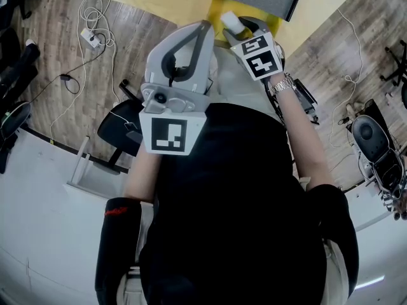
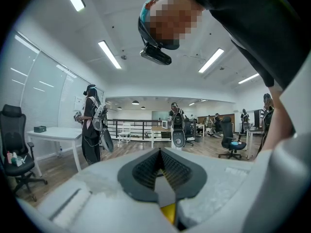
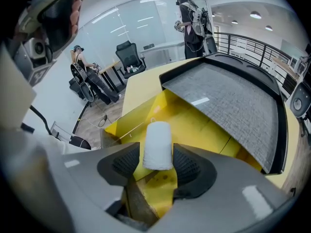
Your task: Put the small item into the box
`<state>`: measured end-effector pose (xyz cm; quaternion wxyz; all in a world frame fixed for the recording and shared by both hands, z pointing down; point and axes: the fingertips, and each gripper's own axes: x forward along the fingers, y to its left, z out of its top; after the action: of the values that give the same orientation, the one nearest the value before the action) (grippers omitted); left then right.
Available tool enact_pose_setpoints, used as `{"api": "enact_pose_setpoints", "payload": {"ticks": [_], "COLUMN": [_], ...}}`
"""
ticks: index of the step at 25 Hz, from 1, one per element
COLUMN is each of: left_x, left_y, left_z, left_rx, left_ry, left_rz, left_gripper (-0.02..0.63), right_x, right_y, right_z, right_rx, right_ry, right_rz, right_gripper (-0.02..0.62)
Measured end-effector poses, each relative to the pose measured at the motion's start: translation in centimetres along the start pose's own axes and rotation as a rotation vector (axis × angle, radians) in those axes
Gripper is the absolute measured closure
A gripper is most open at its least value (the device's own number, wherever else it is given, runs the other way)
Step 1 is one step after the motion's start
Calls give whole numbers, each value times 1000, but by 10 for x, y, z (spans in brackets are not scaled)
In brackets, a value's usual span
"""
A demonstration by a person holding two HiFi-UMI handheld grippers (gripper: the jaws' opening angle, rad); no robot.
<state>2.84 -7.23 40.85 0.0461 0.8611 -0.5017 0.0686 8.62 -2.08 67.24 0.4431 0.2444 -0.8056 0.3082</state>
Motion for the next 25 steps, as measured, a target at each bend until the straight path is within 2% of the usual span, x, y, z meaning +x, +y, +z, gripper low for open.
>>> {"api": "enact_pose_setpoints", "payload": {"ticks": [19,25], "left_x": [-2,-4], "left_y": [0,-5], "left_z": [13,17], "left_rx": [15,24], "left_ry": [-30,-40], "left_rz": [-3,-3], "left_gripper": [604,604], "right_x": [-17,-30], "right_y": [0,7], "right_z": [14,26], "right_rx": [-3,-20], "right_ry": [-37,-93], "right_rz": [-18,-1], "right_gripper": [364,375]}}
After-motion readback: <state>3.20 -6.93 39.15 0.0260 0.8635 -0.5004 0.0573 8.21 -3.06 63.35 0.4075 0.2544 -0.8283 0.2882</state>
